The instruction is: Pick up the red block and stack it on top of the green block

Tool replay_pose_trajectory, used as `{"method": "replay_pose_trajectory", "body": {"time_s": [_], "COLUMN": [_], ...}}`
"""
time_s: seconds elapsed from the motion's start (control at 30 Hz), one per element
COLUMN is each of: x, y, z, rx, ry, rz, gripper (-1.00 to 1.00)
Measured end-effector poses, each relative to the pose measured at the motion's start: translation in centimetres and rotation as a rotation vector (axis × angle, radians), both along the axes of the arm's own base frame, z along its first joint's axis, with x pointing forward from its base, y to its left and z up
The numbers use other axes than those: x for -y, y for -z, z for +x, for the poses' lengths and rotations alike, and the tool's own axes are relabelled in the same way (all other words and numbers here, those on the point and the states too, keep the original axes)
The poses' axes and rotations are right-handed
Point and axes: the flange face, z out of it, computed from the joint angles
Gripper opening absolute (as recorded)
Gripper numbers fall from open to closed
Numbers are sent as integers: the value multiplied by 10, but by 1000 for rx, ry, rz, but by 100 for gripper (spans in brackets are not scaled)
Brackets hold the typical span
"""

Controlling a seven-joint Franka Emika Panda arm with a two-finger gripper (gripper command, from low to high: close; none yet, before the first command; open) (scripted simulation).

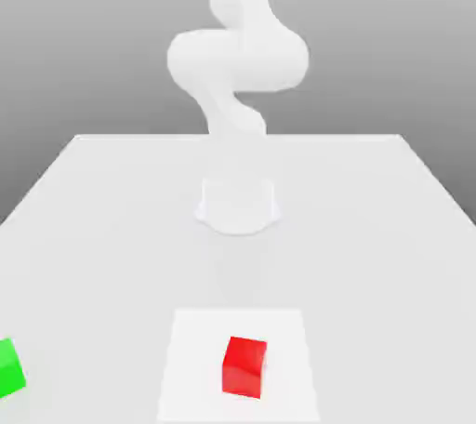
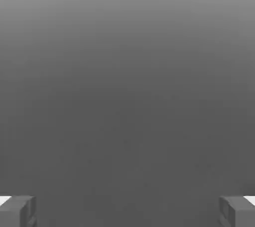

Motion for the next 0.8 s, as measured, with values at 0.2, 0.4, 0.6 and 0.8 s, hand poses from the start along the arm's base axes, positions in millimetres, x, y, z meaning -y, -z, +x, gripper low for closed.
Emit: {"method": "replay_pose_trajectory", "body": {"time_s": [0.2, 0.4, 0.6, 0.8], "x": [-2, -2, -3, -7], "y": [118, 242, 365, 468], "z": [63, 91, 85, 60], "rx": [-193, -379, -566, -710], "ry": [50, 95, 137, 168], "rz": [9, 25, 51, 78], "gripper": [0, 0, 0, 0]}}
